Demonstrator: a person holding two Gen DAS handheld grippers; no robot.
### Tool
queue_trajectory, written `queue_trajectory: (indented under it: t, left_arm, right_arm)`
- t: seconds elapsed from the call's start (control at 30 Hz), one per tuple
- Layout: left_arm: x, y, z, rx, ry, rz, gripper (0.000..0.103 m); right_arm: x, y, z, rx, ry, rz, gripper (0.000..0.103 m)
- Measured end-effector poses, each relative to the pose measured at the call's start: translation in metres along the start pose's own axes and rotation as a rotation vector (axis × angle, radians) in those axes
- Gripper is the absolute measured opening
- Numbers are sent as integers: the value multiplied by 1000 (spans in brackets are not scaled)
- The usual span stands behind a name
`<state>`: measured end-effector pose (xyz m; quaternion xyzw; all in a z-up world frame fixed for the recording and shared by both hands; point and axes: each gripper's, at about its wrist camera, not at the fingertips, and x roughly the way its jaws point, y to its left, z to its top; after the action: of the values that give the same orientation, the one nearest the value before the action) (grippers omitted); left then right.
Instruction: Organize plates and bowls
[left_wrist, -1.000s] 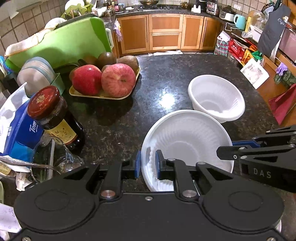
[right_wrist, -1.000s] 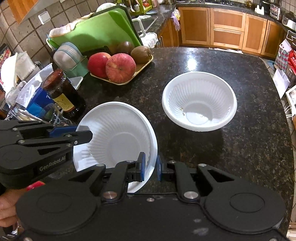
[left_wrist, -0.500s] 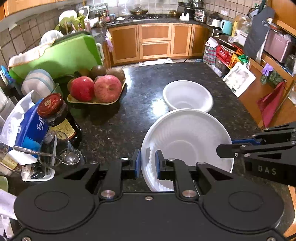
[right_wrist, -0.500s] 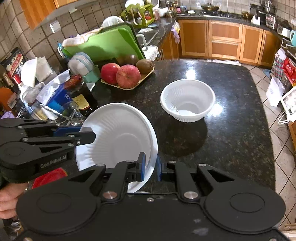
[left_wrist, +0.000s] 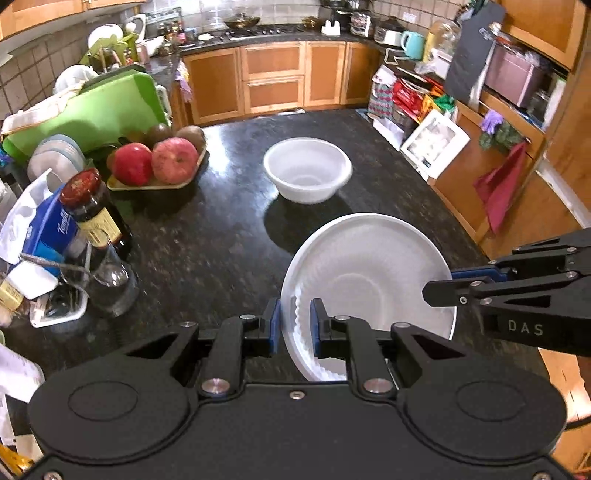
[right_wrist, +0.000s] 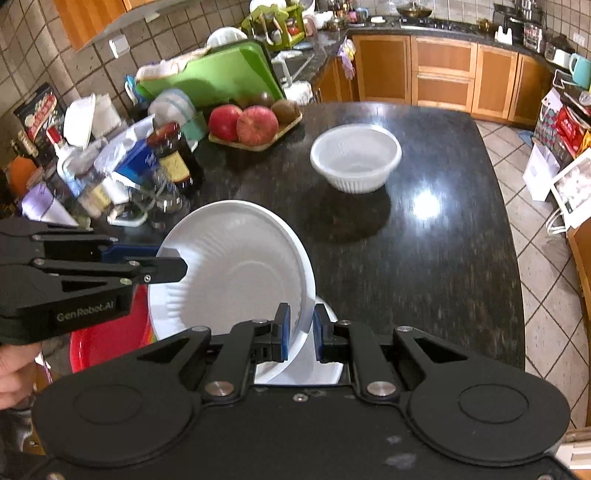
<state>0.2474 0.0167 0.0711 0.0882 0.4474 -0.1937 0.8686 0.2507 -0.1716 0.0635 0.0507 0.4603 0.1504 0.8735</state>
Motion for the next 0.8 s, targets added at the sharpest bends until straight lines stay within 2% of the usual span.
queue_trajectory:
  t: [0.2, 0.43, 0.8]
  left_arm:
    - [9, -9, -15, 20, 68, -36, 21]
    - [27, -12, -19, -1, 152, -57, 21]
    - [36, -12, -19, -7, 170, -64, 23]
  right_arm:
    - [5, -5, -20, 8, 61, -3, 16]
    - [16, -11, -21, 35, 87, 4, 18]
    - [23, -16, -19, 49, 95, -4, 23]
